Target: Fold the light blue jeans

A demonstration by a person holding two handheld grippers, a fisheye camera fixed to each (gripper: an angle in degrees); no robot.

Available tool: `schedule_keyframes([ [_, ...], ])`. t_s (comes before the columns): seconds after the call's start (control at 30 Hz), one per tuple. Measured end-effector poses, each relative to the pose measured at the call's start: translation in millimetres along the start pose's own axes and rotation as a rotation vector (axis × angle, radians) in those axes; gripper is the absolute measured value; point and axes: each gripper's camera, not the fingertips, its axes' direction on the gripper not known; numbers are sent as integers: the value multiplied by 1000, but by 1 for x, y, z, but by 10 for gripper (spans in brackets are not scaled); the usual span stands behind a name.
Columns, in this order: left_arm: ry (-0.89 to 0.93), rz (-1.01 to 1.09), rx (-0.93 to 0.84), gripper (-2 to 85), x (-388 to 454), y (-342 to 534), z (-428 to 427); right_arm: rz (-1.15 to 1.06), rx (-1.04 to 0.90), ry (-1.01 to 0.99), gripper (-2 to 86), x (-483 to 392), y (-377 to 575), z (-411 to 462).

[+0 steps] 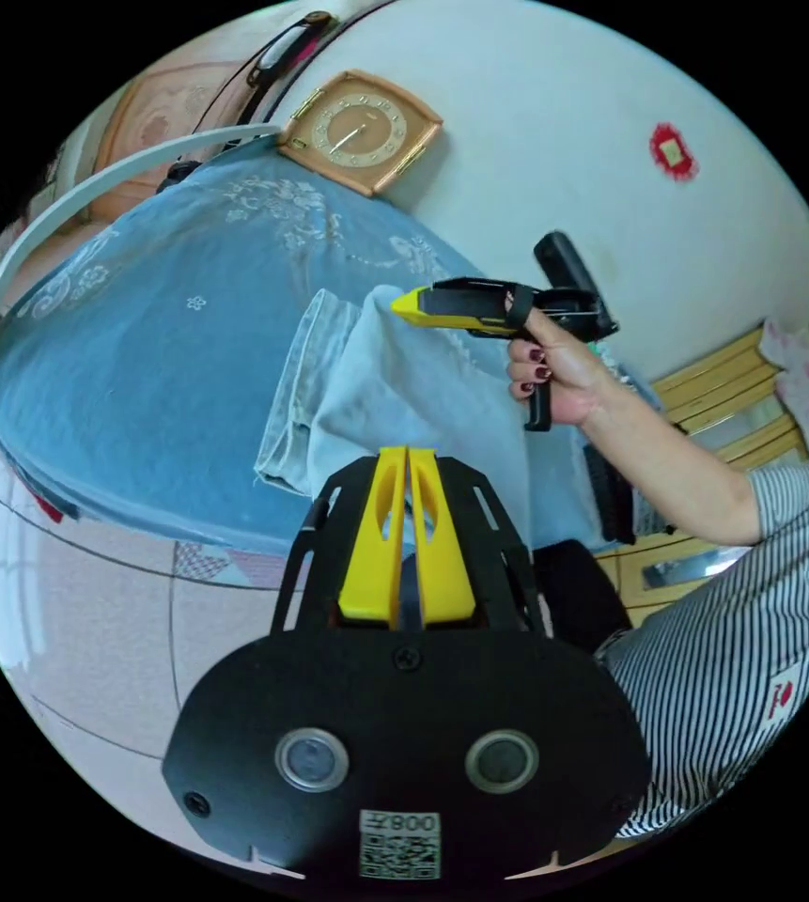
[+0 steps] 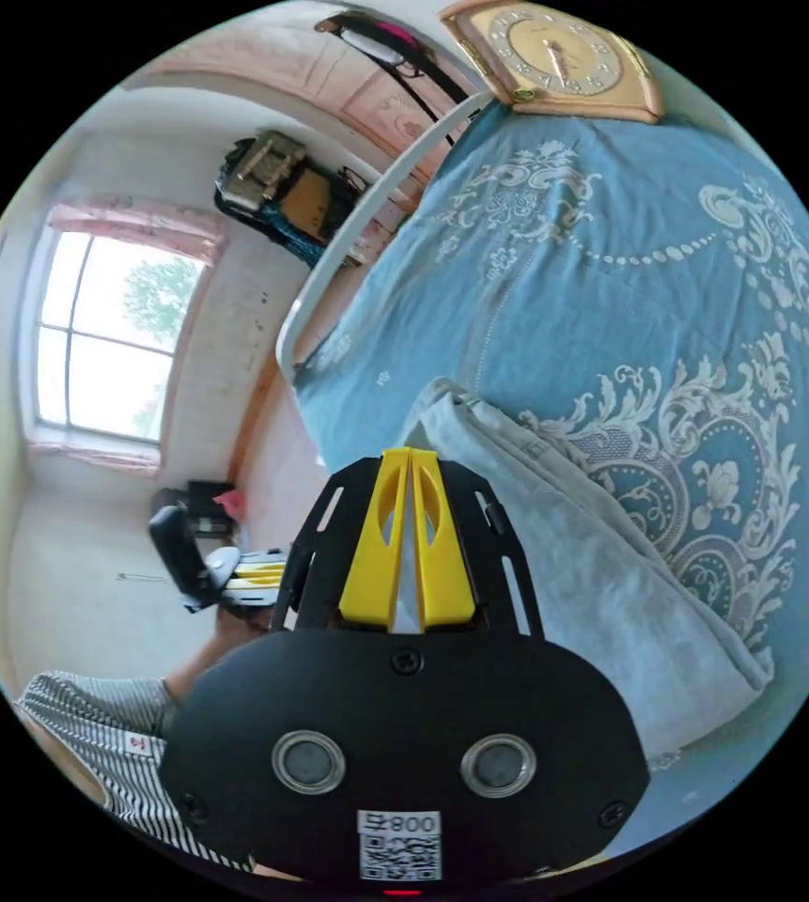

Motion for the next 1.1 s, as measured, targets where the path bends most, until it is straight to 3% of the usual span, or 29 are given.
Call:
schedule_keyframes([
  [0.33,-149,-72,25,2,18,28,-19,-267,-100,447,2,-101,11,74],
  [0.53,-116,56,55,2,58,21,-11,-264,-140,341,1,-118,7,54],
  [0.67,-208,27,-60,1,58,24,21,-279,-54,397,0,-128,6,30],
  [1.1,-276,25,-44,1,72,42,60,-245,-164,397,-5,-109,-21,59],
])
